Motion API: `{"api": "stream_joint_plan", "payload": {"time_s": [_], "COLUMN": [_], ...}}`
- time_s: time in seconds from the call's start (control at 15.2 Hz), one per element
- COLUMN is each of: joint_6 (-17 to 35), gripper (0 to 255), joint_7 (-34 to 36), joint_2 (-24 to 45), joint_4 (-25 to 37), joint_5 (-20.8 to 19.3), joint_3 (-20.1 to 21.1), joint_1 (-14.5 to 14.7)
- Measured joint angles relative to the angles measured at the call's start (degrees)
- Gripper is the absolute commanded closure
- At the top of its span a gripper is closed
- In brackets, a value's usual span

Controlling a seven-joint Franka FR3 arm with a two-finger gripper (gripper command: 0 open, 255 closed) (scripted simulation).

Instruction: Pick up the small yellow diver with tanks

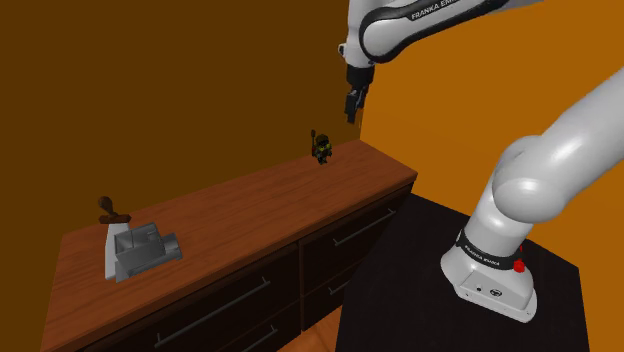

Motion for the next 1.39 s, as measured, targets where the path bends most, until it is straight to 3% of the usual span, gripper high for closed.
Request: {"api": "stream_joint_plan", "payload": {"time_s": [0.73,1.12,1.39], "joint_6": [13.4,17.1,19.6], "gripper": [0,0,0], "joint_7": [-4.0,-5.9,-6.0], "joint_2": [24.2,36.8,40.9], "joint_4": [10.8,19.6,21.1], "joint_5": [-3.6,-4.7,-5.1], "joint_3": [-2.7,-3.3,-3.5], "joint_1": [-1.8,-2.7,-3.1]}}
